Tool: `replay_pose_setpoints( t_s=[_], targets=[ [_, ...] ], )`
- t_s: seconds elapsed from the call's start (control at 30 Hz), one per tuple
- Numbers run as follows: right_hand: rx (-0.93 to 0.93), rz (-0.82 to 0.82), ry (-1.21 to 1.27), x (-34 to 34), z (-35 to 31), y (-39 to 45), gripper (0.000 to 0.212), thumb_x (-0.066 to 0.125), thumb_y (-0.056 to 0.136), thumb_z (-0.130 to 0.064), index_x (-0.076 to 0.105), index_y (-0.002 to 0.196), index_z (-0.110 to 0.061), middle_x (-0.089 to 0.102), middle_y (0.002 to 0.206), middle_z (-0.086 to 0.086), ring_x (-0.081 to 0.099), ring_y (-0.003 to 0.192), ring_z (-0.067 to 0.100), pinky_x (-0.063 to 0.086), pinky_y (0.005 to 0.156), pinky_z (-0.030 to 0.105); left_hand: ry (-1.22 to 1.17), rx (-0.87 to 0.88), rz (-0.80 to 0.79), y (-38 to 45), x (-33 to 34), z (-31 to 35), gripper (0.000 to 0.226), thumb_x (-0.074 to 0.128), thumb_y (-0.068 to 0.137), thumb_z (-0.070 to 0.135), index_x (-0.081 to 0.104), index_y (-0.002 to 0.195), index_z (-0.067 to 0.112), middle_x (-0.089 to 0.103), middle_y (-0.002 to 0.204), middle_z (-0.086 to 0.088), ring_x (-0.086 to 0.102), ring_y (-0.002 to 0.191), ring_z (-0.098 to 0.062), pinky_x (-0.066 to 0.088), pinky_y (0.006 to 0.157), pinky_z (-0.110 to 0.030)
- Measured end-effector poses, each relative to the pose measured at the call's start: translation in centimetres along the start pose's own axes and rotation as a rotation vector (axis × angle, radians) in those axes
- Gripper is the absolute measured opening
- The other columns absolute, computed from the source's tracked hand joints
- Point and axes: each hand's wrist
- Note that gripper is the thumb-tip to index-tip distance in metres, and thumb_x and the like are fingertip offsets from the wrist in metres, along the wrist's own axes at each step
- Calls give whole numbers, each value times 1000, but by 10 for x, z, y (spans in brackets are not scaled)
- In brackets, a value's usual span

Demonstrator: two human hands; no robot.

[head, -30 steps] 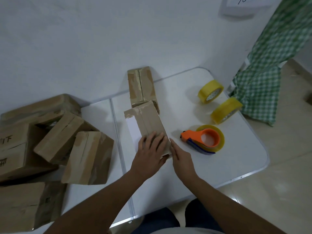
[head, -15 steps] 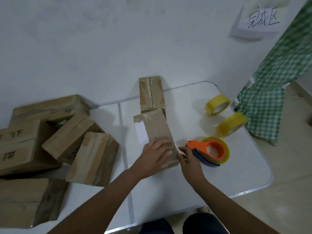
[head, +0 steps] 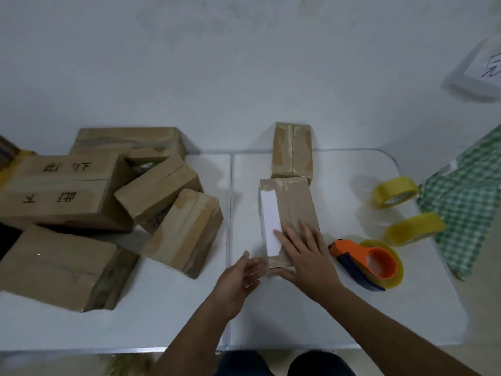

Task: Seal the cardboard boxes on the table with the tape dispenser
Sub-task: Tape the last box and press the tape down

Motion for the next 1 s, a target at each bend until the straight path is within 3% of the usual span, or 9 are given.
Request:
replay_pose_setpoints(
  t_s=[0.27,0.4,0.7,0.9,1.0],
  targets=[
    [34,-15,-76,0,-9,-3,81,21,88,-73,13,156,-28,10,163,-1,3,150,33,3,118,52,69,276,59,-5,-1,-6,17,66,94,22,74,102,10,72,93,-7,65,94,-20,55,89,-28],
    [96,43,-32,0,-21,-9,79,26,88,-70,26,154,-25,20,161,1,14,148,36,13,117,54,153,390,166,-5,2,-12,13,63,96,26,73,100,21,72,92,1,67,94,-18,55,82,-20],
    [111,53,-58,-2,-24,-9,78,26,89,-69,28,153,-25,22,161,1,18,147,36,18,116,56,272,461,230,8,19,-21,14,52,101,29,64,103,22,67,98,6,63,97,-15,52,87,-21],
    [123,13,-46,-2,-24,-8,79,18,89,-70,20,155,-27,15,162,0,9,149,35,12,118,55,360,536,300,17,34,-29,12,49,102,28,59,107,21,63,96,7,61,89,-11,49,70,-9],
    [135,8,-41,-5,-26,-8,79,17,88,-69,25,154,-26,21,161,2,15,148,37,17,117,57,347,525,296,22,35,-31,9,50,102,26,53,111,23,57,104,9,59,94,-11,48,67,-6]
  ],
)
Point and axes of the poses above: each hand's wrist, its own y-axis towards the middle knuckle, its own x-axis out of the palm, z = x × y
